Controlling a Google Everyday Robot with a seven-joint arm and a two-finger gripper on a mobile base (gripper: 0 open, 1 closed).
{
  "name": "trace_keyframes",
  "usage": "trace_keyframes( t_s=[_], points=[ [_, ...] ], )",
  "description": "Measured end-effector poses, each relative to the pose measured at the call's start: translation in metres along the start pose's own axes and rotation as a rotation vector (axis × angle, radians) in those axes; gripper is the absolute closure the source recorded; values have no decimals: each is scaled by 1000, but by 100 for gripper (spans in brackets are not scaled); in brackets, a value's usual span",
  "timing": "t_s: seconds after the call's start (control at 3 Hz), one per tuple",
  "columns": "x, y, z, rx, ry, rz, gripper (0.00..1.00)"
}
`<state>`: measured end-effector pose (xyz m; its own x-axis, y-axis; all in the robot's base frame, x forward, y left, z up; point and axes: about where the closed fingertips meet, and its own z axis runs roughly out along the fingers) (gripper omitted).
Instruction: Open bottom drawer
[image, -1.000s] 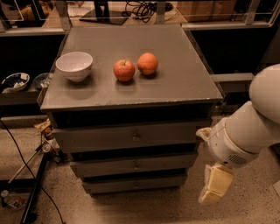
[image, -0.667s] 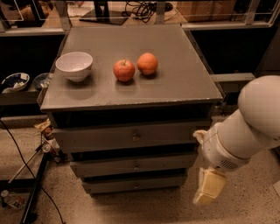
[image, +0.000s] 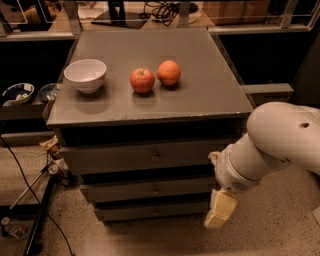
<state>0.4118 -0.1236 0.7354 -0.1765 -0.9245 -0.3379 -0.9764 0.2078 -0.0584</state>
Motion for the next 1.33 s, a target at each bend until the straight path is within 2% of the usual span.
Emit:
trace_keyframes(
  t_s=[0.67,1.0,1.33],
  points=[
    [4,5,10,-13,-22,13,0],
    [17,6,69,-35,10,48,0],
    [17,5,70,-35,10,50,0]
  ],
)
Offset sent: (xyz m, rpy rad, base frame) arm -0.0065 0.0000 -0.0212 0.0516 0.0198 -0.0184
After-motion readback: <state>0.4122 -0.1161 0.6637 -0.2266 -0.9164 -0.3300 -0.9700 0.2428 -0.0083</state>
